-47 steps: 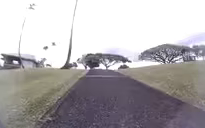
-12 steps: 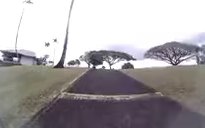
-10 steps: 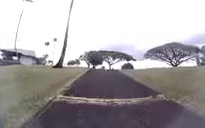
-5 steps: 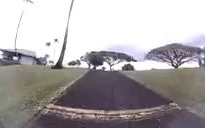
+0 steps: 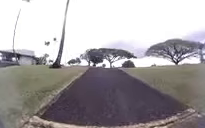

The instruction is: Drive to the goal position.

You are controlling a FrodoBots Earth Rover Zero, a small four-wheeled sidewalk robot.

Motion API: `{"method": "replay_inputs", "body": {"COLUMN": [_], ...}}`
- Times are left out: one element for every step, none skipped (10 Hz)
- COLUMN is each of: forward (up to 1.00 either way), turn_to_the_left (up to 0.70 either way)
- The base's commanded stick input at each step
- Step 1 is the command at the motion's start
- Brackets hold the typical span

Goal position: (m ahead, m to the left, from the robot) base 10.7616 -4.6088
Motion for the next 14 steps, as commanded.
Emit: {"method": "replay_inputs", "body": {"forward": [0.84,0.84,0.84,0.84,0.84,0.84,0.84,0.84,0.84,0.84,0.84,0.84,0.84,0.84], "turn_to_the_left": [0.0,0.0,0.0,0.0,0.0,0.0,0.0,0.0,0.0,0.0,0.0,0.0,0.0,0.0]}}
